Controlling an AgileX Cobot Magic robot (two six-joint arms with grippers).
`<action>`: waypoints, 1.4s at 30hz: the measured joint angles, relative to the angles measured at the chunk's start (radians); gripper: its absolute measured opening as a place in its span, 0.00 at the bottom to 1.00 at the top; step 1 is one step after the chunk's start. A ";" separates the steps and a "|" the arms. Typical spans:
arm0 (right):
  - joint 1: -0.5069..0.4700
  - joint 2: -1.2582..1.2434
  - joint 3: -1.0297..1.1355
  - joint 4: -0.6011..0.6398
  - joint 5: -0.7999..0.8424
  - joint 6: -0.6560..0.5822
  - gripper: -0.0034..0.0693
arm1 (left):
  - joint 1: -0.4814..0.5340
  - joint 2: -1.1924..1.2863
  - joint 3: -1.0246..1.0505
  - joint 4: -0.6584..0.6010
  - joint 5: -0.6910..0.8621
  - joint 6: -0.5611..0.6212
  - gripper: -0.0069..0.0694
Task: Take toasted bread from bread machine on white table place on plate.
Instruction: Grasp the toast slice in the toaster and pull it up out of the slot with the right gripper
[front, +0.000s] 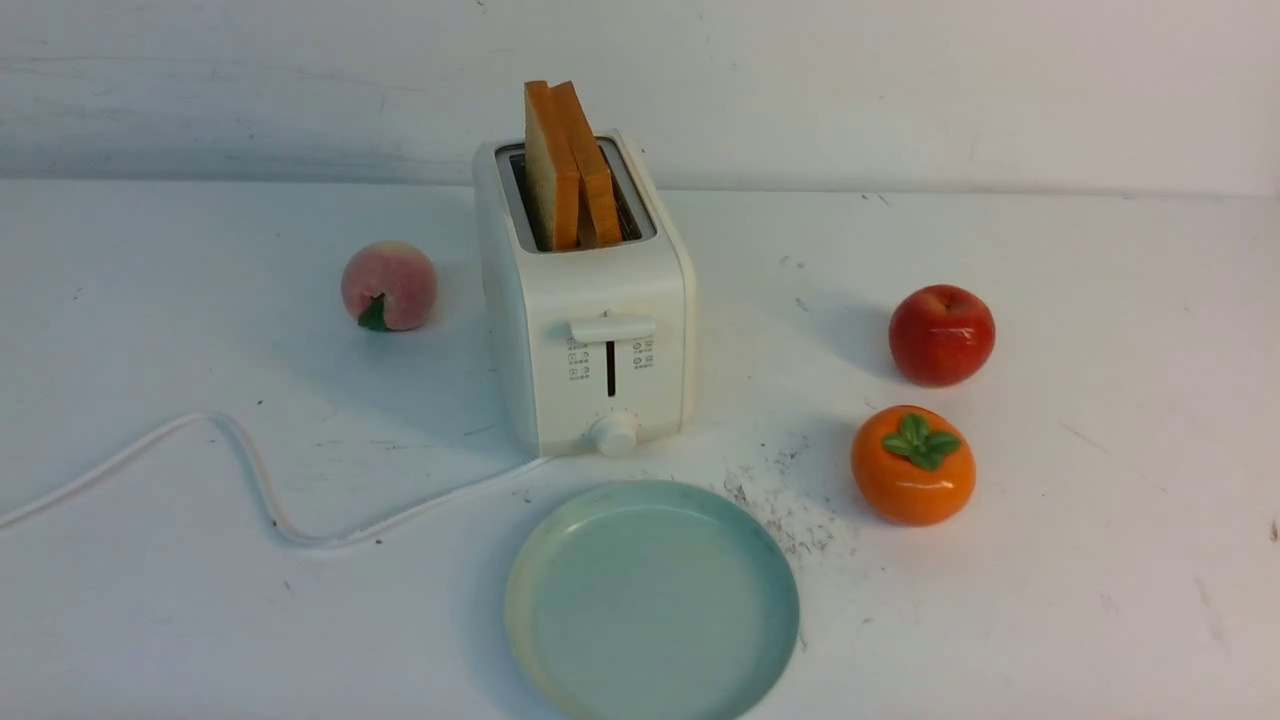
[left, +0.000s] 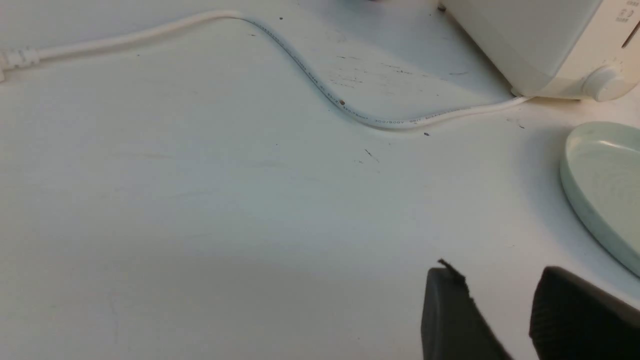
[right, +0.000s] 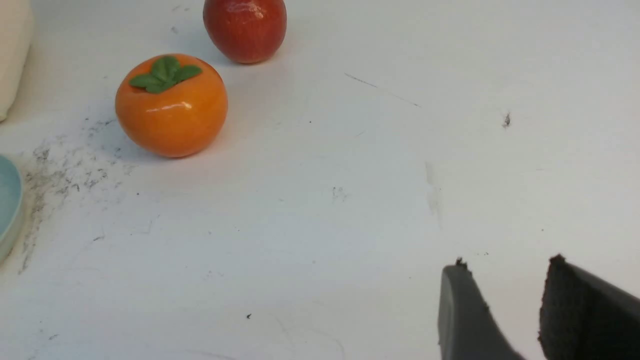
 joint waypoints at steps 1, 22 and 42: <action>0.000 0.000 0.000 0.000 0.000 0.000 0.38 | 0.000 0.000 0.000 0.000 0.000 0.000 0.40; 0.000 0.000 0.008 -0.099 -0.056 0.025 0.38 | 0.000 0.000 0.000 0.000 0.000 0.000 0.40; 0.000 0.000 0.012 0.383 -0.358 0.520 0.38 | 0.000 0.000 0.000 -0.562 -0.216 -0.414 0.40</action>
